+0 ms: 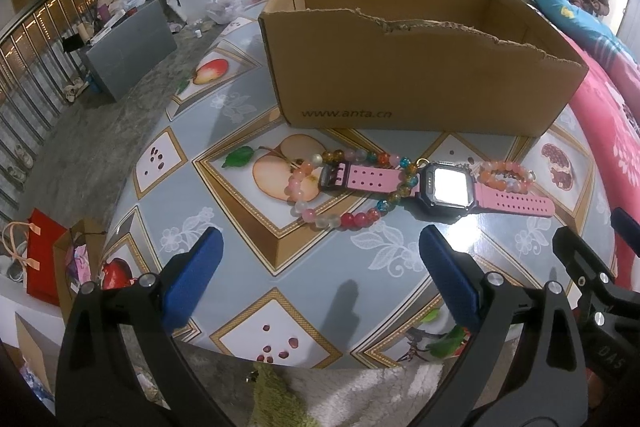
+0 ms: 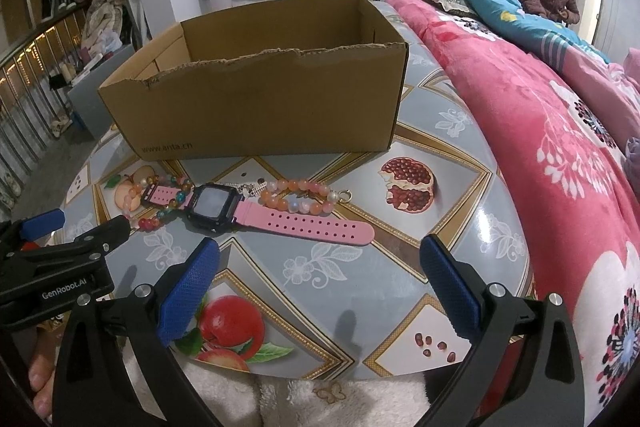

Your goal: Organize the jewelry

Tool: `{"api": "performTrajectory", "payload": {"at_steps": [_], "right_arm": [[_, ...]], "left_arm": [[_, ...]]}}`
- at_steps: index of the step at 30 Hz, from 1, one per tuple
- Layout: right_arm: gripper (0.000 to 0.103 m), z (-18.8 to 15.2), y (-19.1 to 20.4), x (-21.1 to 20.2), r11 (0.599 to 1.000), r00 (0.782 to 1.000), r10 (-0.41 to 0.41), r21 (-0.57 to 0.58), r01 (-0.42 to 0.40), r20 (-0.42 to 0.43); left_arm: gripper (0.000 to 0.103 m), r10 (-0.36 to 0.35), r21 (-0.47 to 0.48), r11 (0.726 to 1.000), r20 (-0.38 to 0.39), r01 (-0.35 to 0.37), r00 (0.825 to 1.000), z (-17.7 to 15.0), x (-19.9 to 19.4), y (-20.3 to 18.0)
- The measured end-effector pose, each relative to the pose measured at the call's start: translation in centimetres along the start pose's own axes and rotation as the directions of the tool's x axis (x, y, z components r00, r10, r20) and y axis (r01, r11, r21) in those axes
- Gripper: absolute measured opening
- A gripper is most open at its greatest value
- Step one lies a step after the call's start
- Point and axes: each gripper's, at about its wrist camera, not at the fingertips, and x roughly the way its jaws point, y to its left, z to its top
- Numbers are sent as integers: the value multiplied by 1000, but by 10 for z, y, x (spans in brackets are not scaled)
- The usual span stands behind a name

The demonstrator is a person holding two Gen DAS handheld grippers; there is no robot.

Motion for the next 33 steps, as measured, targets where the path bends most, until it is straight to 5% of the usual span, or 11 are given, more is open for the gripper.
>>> {"api": "performTrajectory", "payload": {"at_steps": [23,33], "right_arm": [[98,3,-2,0,1000,1000,-2,-9,2,7],[98,17,-4,2,995,999,27,-93,-24,26]], "left_arm": [[95,35,9,999,15,-35,999,2,6,3],[95,-14,65,998,68,9,998,2,1,15]]}}
